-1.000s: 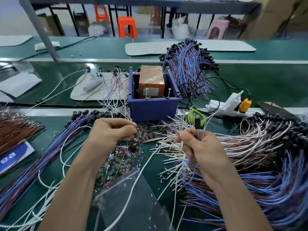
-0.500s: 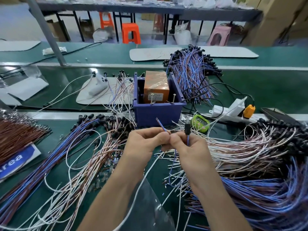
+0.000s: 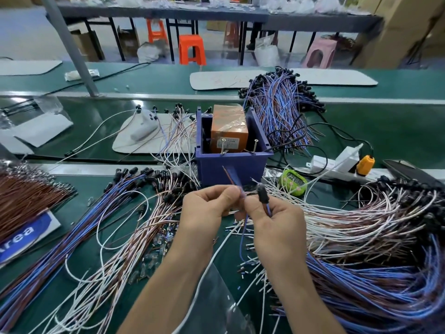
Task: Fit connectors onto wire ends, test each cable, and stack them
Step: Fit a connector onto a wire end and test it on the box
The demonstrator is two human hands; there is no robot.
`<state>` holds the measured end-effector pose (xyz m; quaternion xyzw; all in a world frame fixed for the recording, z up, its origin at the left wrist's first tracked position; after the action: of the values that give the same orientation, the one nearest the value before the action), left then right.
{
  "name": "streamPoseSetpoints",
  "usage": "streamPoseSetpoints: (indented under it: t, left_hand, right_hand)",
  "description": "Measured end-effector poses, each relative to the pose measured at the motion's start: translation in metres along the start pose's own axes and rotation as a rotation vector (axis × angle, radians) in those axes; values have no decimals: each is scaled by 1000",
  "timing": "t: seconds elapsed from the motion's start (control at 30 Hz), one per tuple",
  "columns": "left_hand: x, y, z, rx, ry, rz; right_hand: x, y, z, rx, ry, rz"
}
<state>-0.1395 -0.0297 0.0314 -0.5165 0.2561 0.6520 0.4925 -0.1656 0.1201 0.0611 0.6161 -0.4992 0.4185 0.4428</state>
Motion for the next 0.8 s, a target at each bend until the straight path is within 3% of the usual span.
streamPoseSetpoints:
  t: [0.13, 0.4, 0.8]
  left_hand:
    - [-3, 12, -14, -153, -6, -17]
    - [-11, 40, -34, -375, 195, 2]
    - [-9, 56, -27, -363, 271, 13]
  right_hand:
    - [-19, 15, -8, -147, 130, 166]
    - [-34, 36, -9, -167, 358, 324]
    - [-43, 46, -4, -143, 339, 344]
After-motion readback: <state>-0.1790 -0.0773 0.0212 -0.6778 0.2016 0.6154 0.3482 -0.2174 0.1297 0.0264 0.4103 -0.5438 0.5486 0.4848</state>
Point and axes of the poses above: each hand's wrist, its own y-axis towards the middle knuckle, its own z-axis out of the palm, x = y × z, the point moved 9 cm from there along y, towards the middle knuckle, and after that the axes turned 2 degrees about x, right-handed, at the moved point
